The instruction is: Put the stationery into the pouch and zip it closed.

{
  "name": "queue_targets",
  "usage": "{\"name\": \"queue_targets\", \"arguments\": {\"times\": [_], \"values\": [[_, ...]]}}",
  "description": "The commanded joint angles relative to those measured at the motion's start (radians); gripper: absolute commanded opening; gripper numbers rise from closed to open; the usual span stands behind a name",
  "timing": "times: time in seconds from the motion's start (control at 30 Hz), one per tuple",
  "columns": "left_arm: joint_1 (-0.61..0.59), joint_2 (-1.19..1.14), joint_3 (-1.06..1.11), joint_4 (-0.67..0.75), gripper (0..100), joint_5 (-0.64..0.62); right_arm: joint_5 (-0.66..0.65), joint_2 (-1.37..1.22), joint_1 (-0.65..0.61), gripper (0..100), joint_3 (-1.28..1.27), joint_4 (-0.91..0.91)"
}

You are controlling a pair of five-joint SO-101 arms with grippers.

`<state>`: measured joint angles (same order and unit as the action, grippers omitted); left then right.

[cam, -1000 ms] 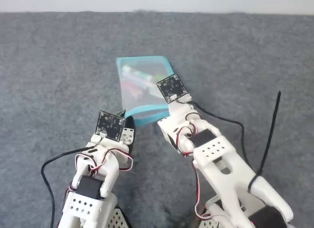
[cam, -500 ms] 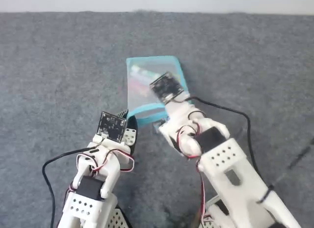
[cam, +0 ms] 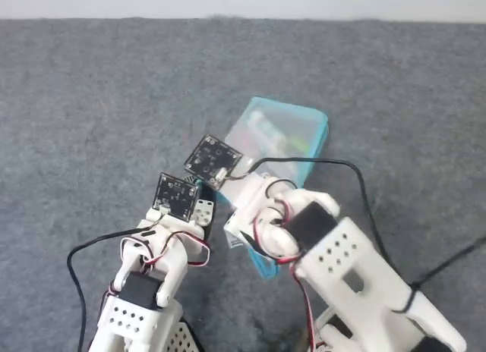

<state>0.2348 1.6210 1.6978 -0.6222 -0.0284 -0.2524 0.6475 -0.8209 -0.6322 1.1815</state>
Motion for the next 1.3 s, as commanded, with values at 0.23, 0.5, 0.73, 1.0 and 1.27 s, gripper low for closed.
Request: {"name": "queue_targets", "arguments": {"times": [0.23,0.5,0.73,1.0,1.27], "values": [[0.028,0.017,-0.005,0.021,1,-0.012,-0.092,-0.016,-0.021,37.6,0.074,0.099],[0.028,0.018,-0.005,0.025,1,-0.011,-0.130,0.107,-0.021,40.2,0.071,0.237],[0.028,0.018,-0.007,0.023,1,-0.011,-0.132,0.340,0.001,35.5,0.055,0.328],[0.028,0.018,-0.007,0.021,1,-0.011,-0.239,0.272,0.395,35.5,-0.207,0.010],[0.028,0.018,-0.007,0.023,1,-0.011,-0.204,0.074,0.437,35.5,-0.259,-0.122]]}}
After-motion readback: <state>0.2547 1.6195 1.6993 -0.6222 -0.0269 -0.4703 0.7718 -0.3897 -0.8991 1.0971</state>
